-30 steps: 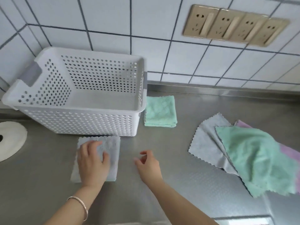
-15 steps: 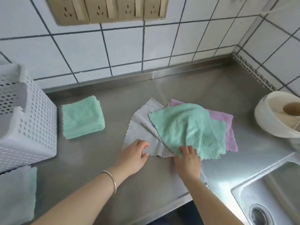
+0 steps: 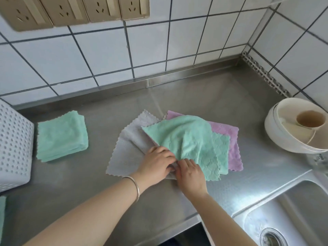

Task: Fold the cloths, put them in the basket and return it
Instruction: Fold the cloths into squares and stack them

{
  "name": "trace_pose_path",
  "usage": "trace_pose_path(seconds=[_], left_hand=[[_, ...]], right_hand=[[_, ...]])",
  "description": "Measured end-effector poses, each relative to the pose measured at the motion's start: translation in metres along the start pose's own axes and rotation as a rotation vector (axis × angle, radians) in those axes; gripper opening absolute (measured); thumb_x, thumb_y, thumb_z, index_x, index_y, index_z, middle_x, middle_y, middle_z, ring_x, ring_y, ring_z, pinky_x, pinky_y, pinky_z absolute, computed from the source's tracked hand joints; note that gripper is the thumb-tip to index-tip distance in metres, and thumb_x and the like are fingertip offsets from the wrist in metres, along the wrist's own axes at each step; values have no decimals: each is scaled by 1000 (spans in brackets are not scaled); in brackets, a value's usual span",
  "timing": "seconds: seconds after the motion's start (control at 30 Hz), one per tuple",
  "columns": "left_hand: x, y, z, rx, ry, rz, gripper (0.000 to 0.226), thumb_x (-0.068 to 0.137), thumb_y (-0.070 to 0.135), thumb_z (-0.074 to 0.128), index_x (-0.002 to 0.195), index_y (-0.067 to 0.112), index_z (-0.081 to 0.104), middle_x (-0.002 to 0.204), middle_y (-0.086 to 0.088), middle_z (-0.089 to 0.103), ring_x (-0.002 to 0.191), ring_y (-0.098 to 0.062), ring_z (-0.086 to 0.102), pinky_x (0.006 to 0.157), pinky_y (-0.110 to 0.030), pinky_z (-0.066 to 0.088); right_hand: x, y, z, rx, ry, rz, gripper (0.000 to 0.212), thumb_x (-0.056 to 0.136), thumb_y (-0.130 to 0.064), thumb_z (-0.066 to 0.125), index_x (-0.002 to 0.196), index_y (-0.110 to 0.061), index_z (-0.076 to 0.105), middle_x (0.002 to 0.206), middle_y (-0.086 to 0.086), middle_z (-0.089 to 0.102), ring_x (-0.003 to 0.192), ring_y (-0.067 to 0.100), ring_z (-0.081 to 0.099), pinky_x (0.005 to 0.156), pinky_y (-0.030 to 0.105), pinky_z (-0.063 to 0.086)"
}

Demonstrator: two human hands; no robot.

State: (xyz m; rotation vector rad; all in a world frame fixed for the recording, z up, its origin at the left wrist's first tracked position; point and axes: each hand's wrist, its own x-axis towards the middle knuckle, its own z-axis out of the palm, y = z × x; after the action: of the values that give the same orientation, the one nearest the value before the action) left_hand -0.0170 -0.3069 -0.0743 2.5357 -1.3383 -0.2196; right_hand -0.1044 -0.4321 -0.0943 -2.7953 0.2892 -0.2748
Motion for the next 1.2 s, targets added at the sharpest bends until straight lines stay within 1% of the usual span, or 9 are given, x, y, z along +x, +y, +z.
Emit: trace_pose_path(seconds=[0.07,0.23,0.43,0.57,0.73,0.87,0.97,1.1,1.2], left_hand=[[11,4,-9,-33,23,-10,34,79,36,39,89,25,70,92,11,70,98,-17,61,90,-36,42],[39,-3,-50,-49,124,-45,20,83,34,55,88,22,69,86,6,70,95,-19,62,99,-40,33],[35,-17,-91,5,14,-146,21,91,27,48,95,16,64,102,-2,62,96,-26,58,79,-32,37],[4,-31,-125,-365,164,-328,23,91,28,49,82,9,58,80,-3,56,79,-30,55,67,-35,40],[-55,-58,-190,-383,379,-409,24,86,41,58,79,18,61,64,-1,59,59,-16,48,57,-29,34],[-102,-98,-231,-350,305,-497,19,77,38,71,80,20,67,76,7,65,71,-4,58,66,-25,41],[-146,-124,-253,-168,390,-601,19,84,31,66,86,13,68,86,-1,62,92,-23,60,69,-27,40],[-205,-132,-260,-277,623,-586,17,85,16,65,98,8,71,95,0,67,112,-25,57,111,-37,31],[-255,-118,-246,-530,565,-596,21,90,9,56,99,23,69,91,30,66,98,8,58,92,-6,39]], right_hand=[[3,7,-14,42,83,-40,19,84,-16,42,69,-12,53,56,0,52,49,22,51,52,26,33],[35,20,-77,82,195,-105,14,87,-20,42,78,-11,49,44,2,48,33,21,43,32,24,29],[77,4,-160,97,-142,-109,21,74,-26,76,83,-9,68,68,4,55,63,24,50,55,20,32],[94,-16,-198,-236,-238,-205,12,82,-29,61,75,-18,62,59,-9,37,67,20,42,56,26,25],[110,-48,-210,-87,-185,-148,29,82,-16,56,59,-27,43,59,-4,50,68,27,53,55,30,34],[121,-90,-192,82,-105,-137,28,81,0,51,65,-23,58,67,3,57,72,26,53,59,31,34],[122,-132,-182,224,-35,-129,37,82,5,46,105,-13,70,100,9,69,92,25,59,72,26,38],[110,-167,-181,369,-48,-176,38,88,3,47,110,-17,68,97,4,68,90,19,57,74,16,43],[84,-175,-180,497,-267,-193,33,91,0,50,94,-27,69,90,1,69,83,20,59,64,2,38]])
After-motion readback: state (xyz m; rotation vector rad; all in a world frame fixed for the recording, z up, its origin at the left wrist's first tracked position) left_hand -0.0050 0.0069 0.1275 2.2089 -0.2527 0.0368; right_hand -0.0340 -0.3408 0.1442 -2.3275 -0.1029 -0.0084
